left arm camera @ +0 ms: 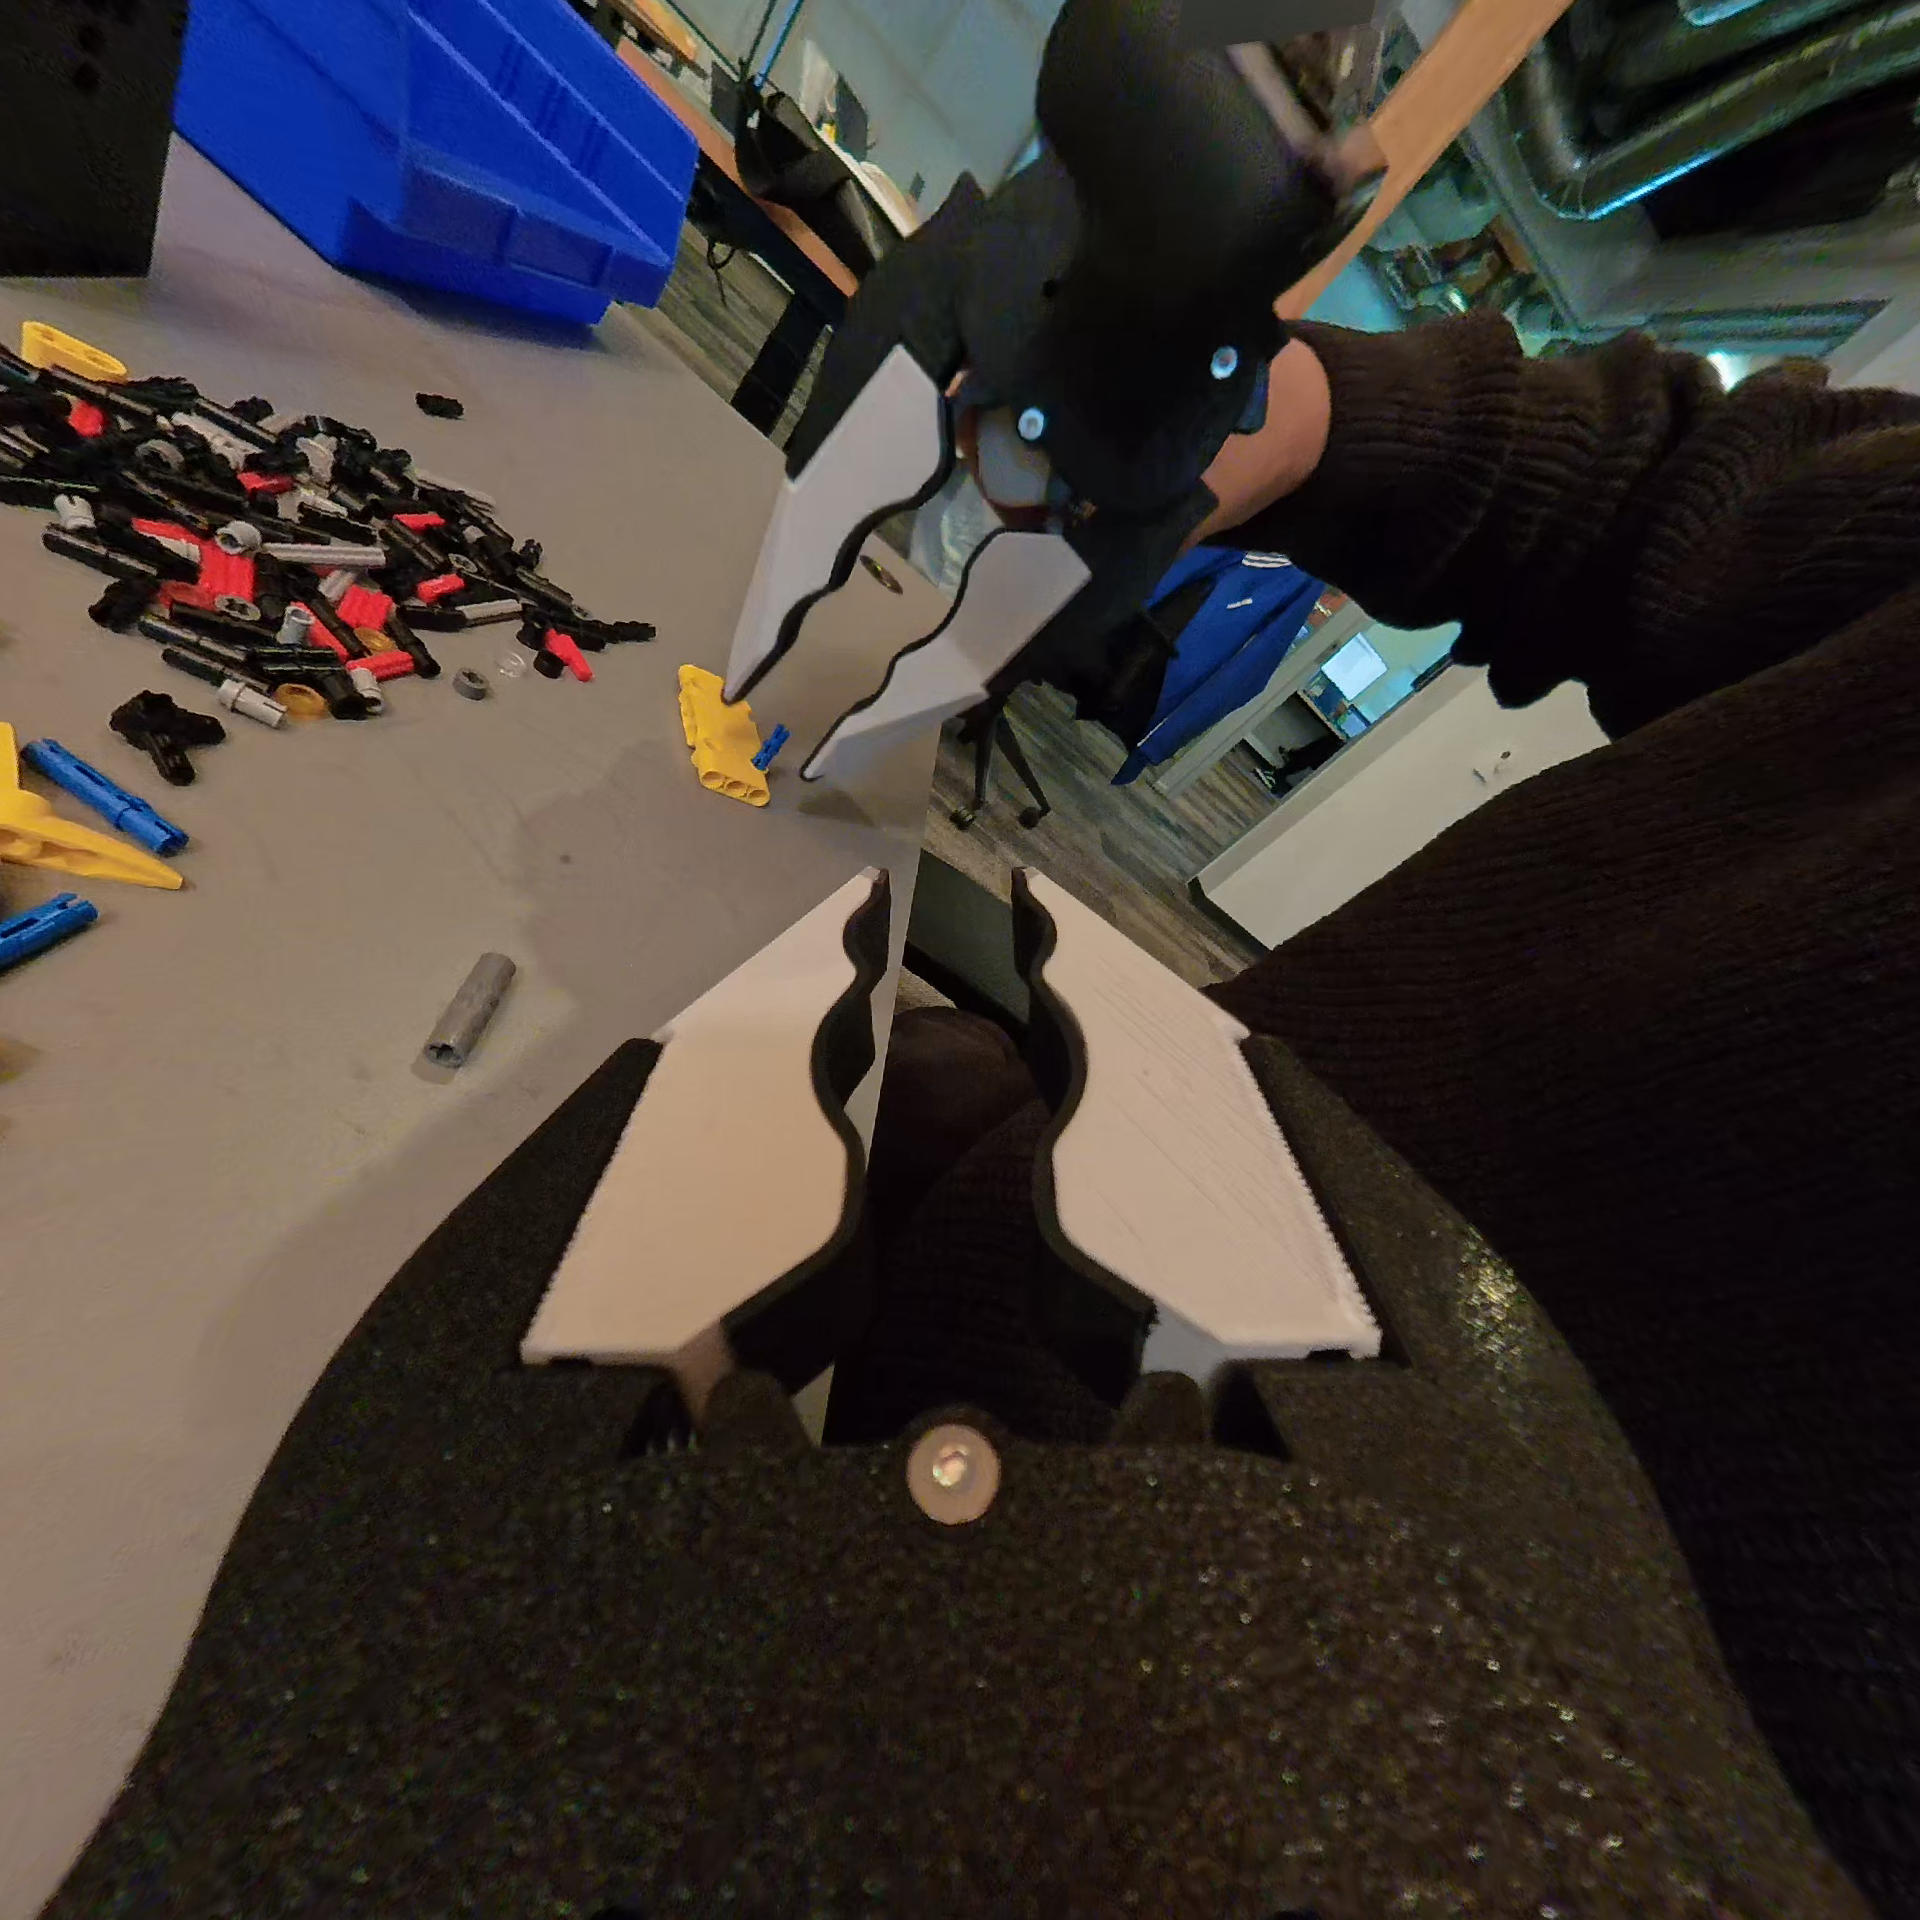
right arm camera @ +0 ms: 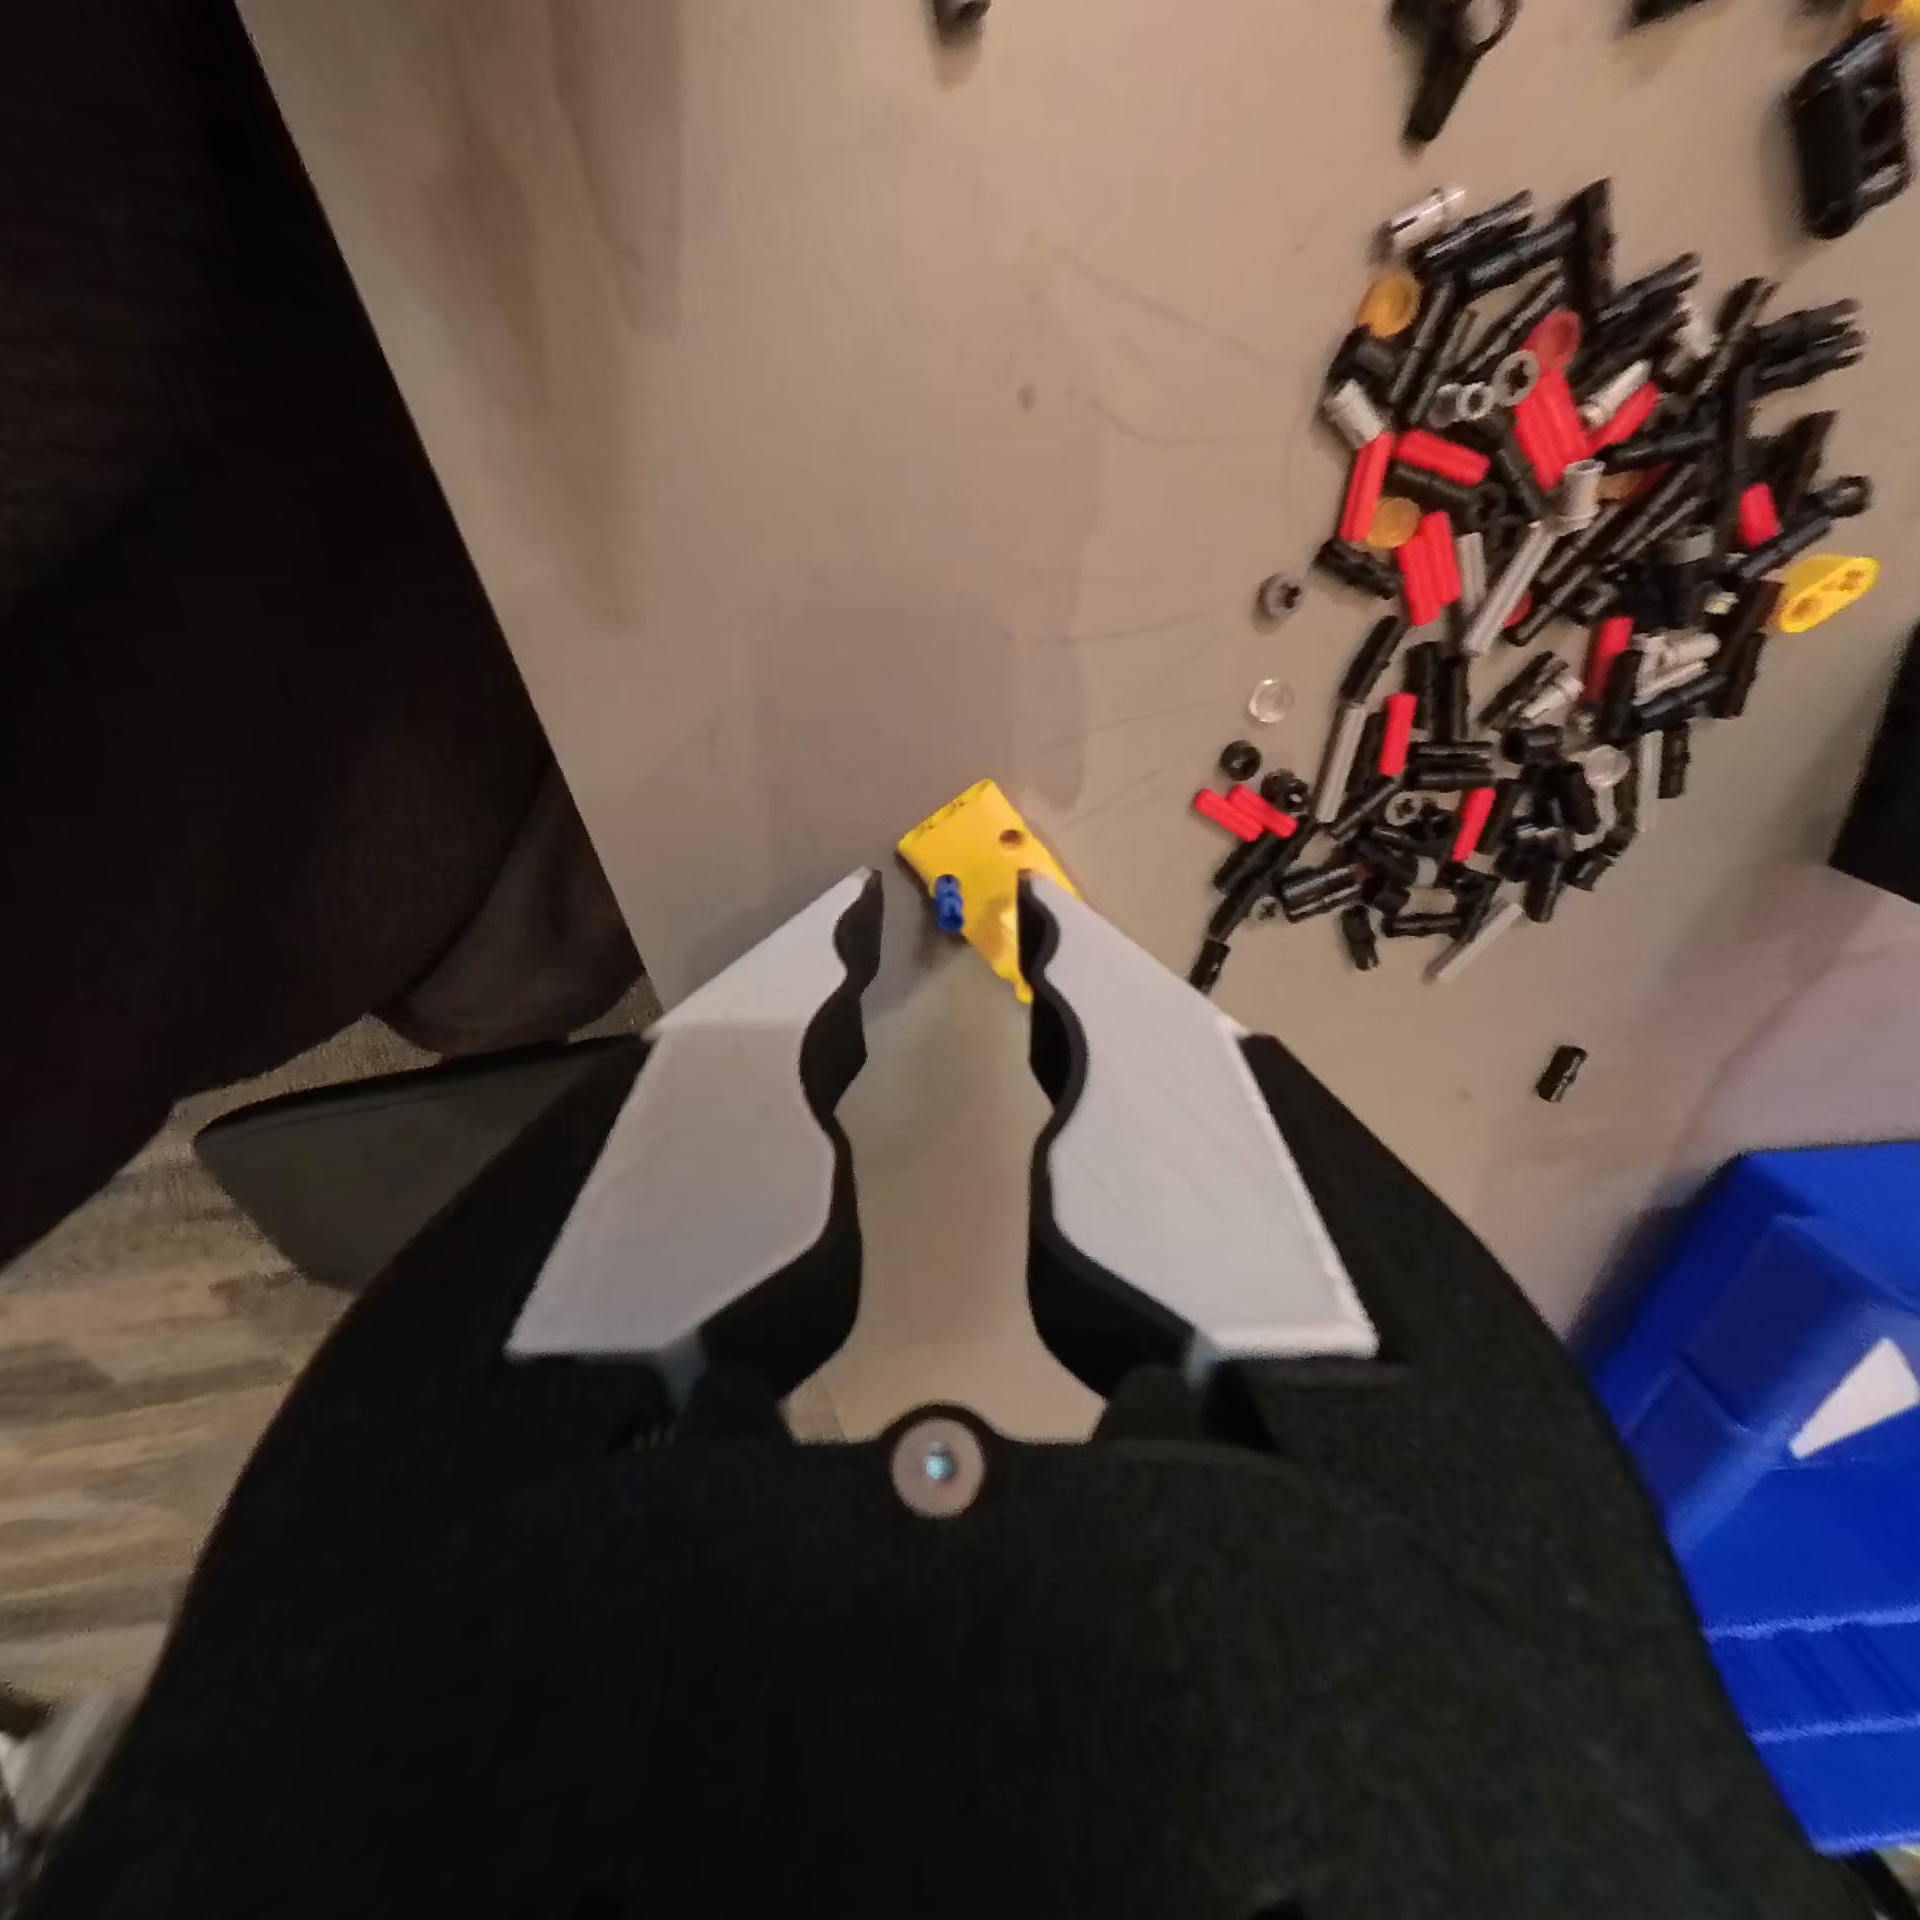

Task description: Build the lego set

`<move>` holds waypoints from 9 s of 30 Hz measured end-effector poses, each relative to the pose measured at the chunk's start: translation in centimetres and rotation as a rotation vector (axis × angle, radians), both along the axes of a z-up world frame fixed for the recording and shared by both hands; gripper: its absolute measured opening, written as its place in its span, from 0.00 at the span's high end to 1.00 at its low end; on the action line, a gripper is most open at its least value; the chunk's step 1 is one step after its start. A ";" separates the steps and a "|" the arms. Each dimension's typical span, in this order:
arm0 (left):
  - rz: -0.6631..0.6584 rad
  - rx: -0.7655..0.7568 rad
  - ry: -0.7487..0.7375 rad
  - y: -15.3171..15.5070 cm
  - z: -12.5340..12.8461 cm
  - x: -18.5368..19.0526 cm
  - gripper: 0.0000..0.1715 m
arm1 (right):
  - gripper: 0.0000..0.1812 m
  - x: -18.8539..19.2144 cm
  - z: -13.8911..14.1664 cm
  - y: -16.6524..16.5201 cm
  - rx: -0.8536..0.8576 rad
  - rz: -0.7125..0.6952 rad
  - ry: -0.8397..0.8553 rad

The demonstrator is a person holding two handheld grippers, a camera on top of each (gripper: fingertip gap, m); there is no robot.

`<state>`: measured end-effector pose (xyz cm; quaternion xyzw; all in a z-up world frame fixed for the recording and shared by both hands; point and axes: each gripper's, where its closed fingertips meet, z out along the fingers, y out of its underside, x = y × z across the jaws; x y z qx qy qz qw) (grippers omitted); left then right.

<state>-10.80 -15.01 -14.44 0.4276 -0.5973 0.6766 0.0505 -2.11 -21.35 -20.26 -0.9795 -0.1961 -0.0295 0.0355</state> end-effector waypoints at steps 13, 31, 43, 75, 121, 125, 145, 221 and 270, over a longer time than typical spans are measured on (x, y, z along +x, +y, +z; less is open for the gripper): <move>0.055 0.018 -0.025 0.5 0.3 0.4 0.86 | 0.85 -1.7 2.3 5.0 0.413 -0.157 0.218; 0.502 -0.180 -0.042 12.8 2.1 2.9 0.87 | 0.93 -2.5 -1.4 16.6 0.517 -0.102 0.190; 0.497 -0.198 -0.036 12.9 2.1 2.9 0.87 | 0.98 -2.7 -0.5 16.6 0.547 -0.100 0.217; 0.164 -0.560 -0.129 7.7 6.5 -0.9 0.96 | 0.98 -9.5 12.4 15.2 1.248 -0.295 1.114; 0.094 0.127 -0.281 2.4 2.4 -2.0 0.98 | 0.97 -10.9 8.2 9.7 0.677 -0.164 1.028; 0.086 0.133 -0.281 2.3 2.3 -2.0 0.98 | 0.97 -10.9 8.2 9.6 0.672 -0.165 1.028; 0.149 0.144 -0.252 2.8 1.9 -1.3 0.90 | 0.98 -10.0 8.5 9.8 0.710 -0.199 0.941; 0.154 0.091 -0.161 3.4 1.1 -0.5 0.86 | 0.98 2.9 -0.5 -2.1 -0.084 0.011 0.042; 0.161 0.074 -0.115 3.6 0.6 0.0 0.86 | 0.77 2.0 -1.5 -1.7 0.295 0.047 0.070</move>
